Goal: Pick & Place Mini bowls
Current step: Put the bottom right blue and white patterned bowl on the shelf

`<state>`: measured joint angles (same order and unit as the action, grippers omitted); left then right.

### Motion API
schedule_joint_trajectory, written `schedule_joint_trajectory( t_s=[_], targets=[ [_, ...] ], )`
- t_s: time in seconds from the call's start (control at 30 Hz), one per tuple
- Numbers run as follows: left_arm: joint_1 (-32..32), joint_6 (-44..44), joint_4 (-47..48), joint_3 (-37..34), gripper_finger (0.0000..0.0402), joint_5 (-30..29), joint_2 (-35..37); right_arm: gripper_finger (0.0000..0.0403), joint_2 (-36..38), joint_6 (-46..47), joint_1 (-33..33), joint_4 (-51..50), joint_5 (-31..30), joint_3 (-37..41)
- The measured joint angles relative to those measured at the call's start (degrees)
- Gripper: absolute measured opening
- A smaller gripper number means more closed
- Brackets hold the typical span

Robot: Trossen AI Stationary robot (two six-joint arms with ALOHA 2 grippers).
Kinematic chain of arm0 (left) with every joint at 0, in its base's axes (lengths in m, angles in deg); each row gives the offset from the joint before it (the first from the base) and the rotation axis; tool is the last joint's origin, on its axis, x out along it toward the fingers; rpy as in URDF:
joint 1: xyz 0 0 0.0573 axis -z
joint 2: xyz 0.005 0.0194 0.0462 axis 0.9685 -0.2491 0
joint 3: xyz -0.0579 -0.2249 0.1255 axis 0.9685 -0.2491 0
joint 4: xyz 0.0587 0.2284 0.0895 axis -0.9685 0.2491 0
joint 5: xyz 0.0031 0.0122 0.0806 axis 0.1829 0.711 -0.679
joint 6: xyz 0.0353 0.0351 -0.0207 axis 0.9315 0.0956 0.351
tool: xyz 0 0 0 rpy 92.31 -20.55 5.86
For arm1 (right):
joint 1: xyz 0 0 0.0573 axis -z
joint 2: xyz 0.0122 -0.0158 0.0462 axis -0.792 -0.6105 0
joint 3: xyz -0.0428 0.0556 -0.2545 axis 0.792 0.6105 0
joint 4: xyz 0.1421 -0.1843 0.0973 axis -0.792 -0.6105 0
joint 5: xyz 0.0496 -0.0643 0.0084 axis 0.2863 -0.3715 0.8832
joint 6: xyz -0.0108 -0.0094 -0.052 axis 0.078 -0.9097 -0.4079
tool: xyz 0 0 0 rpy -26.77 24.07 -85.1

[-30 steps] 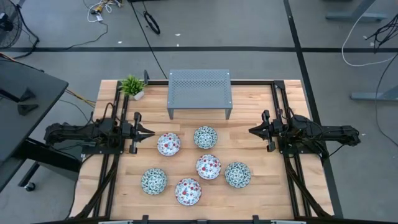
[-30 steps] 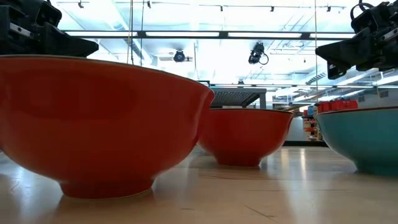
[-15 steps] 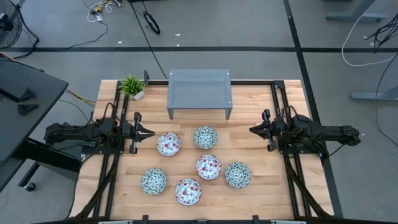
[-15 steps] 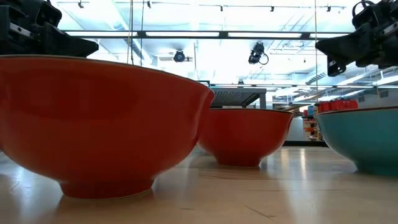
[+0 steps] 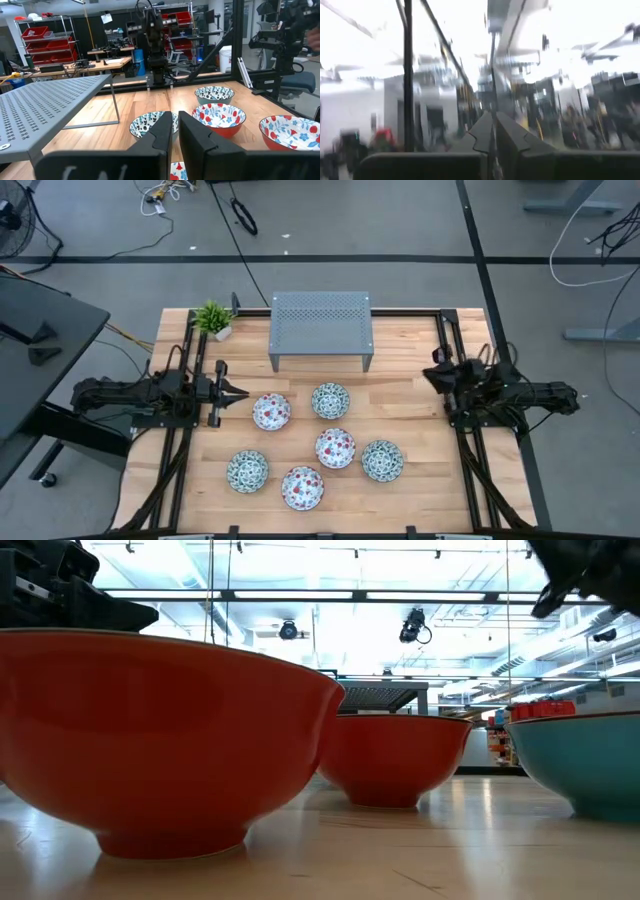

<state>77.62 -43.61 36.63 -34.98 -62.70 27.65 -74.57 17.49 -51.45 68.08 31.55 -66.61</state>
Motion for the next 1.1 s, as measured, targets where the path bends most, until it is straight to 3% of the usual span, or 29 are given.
schedule_joint_trajectory(
  t_s=[0.53, 1.1],
  targets=[
    [-0.01, -0.01, 0.01, 0.00, 0.0037, 0.01, 0.00, 0.0029, -0.02, 0.14, 0.00, 30.58, -8.51, -0.49],
    [0.01, 0.02, -0.01, -0.01, 0.0037, 0.00, 0.00, 0.0029, -7.49, -1.36, 0.00, 24.41, -10.69, -24.11]
  ],
)
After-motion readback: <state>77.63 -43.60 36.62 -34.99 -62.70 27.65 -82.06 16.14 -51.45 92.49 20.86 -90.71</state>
